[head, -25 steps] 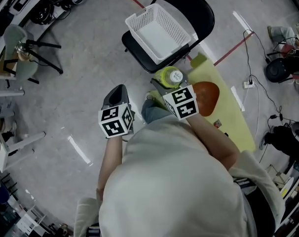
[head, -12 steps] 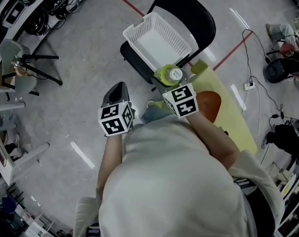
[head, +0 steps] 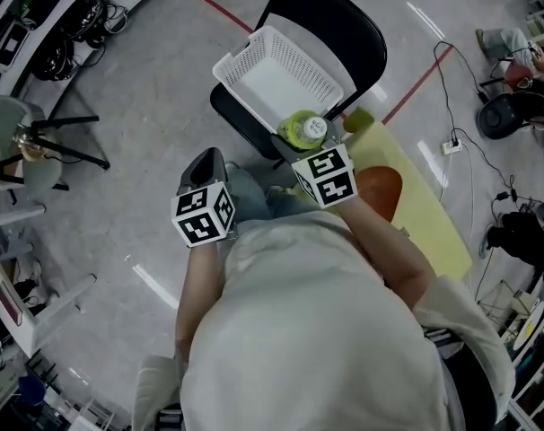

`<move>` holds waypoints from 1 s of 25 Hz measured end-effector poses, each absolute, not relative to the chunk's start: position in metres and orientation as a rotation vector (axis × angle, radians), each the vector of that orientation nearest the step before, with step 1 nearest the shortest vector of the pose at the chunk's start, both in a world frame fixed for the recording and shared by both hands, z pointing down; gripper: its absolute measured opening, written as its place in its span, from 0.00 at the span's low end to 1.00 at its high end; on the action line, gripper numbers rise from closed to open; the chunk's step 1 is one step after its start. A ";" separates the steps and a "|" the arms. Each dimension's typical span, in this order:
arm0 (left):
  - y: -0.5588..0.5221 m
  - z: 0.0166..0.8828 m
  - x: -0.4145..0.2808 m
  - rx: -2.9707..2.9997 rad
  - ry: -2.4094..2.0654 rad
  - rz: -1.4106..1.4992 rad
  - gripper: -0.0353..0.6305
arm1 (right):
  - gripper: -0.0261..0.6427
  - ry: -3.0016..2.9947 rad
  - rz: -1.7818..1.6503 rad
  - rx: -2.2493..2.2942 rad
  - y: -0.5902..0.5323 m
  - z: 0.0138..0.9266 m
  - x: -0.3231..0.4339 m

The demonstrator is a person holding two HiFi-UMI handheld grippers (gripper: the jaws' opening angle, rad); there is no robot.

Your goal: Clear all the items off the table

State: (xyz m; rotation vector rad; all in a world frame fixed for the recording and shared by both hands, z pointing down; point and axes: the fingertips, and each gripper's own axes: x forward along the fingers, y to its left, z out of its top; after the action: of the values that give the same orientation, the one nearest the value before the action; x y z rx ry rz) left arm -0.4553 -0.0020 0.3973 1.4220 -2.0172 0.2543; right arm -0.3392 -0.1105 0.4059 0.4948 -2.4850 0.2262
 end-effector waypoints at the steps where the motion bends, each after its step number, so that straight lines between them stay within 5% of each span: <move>1: -0.006 0.399 -0.458 1.428 -2.009 0.260 0.07 | 0.49 -2.482 0.230 0.503 -0.114 0.408 -0.341; 25: -0.149 0.452 -0.556 1.559 -1.807 0.385 0.07 | 0.49 -2.353 0.336 0.671 -0.229 0.476 -0.424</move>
State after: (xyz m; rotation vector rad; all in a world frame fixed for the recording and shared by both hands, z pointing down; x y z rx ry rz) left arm -0.5561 -0.1492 0.4523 1.5593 -1.8075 0.3851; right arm -0.4242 -0.2285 0.4762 0.6711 -2.3530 0.3362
